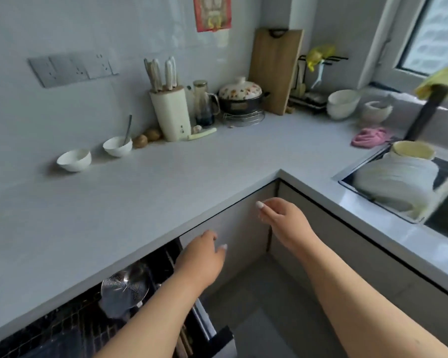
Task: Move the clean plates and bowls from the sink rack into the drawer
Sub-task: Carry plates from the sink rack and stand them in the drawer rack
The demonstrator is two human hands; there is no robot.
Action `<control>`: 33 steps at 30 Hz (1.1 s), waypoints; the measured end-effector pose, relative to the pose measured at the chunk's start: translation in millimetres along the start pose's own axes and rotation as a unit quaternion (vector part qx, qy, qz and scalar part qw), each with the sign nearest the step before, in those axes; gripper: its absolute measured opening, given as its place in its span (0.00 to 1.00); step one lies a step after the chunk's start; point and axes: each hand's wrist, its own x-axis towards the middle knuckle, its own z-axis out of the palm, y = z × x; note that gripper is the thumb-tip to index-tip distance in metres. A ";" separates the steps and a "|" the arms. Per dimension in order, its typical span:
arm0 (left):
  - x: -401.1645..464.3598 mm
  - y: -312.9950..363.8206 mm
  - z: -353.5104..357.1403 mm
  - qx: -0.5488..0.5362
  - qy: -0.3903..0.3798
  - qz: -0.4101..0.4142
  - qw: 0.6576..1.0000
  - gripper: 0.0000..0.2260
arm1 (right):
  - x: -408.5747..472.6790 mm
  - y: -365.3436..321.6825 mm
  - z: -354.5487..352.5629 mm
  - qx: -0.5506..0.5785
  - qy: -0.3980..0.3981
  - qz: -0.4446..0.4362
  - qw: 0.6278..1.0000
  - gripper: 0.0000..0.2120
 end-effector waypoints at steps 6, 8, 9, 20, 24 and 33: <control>43.1 89.3 36.0 0.020 -0.030 0.094 0.995 0.20 | 12.0 51.9 -86.0 0.020 0.104 0.066 0.992 0.15; 57.7 109.4 44.3 0.024 -0.045 0.120 0.991 0.21 | 18.4 63.4 -104.0 0.030 0.129 0.089 0.987 0.15; 65.2 118.0 48.0 0.027 -0.052 0.137 0.989 0.21 | 22.3 67.4 -112.3 0.031 0.139 0.100 0.985 0.14; 141.8 200.2 76.7 0.057 -0.131 0.268 0.953 0.27 | 53.4 101.0 -189.9 0.048 0.277 0.161 0.946 0.13; 157.5 226.0 90.0 0.057 -0.156 0.281 0.945 0.27 | 71.0 120.5 -227.2 0.032 0.315 0.176 0.932 0.13; 198.8 306.6 129.1 0.063 -0.174 0.294 0.938 0.28 | 135.8 179.8 -329.4 -0.088 0.329 0.181 0.923 0.17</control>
